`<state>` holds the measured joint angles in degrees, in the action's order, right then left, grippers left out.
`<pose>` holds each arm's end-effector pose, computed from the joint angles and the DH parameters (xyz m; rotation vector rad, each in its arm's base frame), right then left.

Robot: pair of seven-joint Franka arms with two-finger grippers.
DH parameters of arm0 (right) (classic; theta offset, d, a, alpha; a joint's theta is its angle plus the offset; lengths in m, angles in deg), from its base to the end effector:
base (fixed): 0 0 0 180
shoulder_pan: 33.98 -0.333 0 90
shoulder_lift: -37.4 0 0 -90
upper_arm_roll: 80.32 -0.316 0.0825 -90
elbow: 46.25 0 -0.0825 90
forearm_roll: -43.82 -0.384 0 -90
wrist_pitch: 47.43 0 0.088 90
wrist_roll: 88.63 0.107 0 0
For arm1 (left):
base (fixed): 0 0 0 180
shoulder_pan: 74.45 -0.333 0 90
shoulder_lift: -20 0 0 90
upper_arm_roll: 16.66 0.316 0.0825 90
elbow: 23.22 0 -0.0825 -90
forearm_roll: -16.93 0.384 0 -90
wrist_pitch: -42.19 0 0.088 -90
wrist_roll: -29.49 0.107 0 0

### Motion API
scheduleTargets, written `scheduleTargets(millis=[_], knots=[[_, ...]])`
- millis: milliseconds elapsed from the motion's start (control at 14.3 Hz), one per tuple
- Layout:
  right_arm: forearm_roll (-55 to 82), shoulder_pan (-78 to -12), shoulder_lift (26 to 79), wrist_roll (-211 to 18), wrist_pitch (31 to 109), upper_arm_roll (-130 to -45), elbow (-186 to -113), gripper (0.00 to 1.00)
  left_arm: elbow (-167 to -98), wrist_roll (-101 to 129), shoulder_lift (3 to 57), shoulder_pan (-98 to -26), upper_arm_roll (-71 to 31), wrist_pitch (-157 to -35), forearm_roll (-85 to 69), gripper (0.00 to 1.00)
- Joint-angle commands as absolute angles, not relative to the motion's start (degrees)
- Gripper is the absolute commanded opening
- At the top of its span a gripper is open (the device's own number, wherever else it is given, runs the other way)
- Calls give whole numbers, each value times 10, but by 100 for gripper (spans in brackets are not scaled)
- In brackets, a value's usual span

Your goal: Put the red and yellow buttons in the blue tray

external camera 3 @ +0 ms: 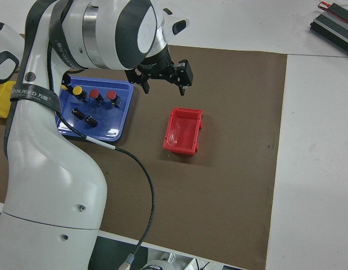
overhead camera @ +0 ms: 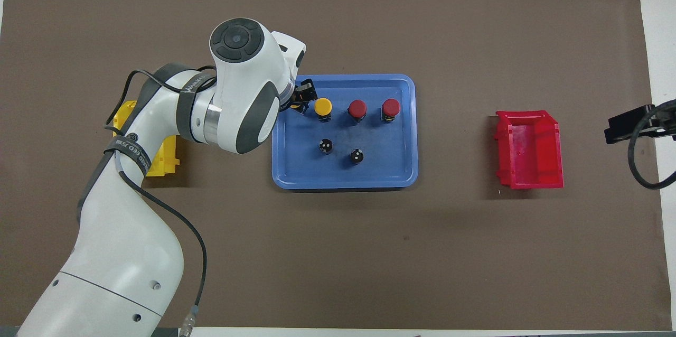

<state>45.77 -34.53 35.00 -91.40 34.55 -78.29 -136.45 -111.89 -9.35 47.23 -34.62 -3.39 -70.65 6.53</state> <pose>0.5262 -0.0180 0.6340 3.1087 0.0304 -0.1598 0.5941 -0.3344 0.3781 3.0831 0.4117 -0.1017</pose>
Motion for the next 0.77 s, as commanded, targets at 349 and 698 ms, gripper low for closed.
scheduleTargets(millis=[349, 698], knots=[[456, -344, 343, -927, 350, -783, -1375, 100, -1137, 76, 320, -528, -18, -518, 125, 100], [447, -341, 345, -928, 351, -783, -1372, 100, -1171, 307, 228, -633, -31, -480, 125, 100]])
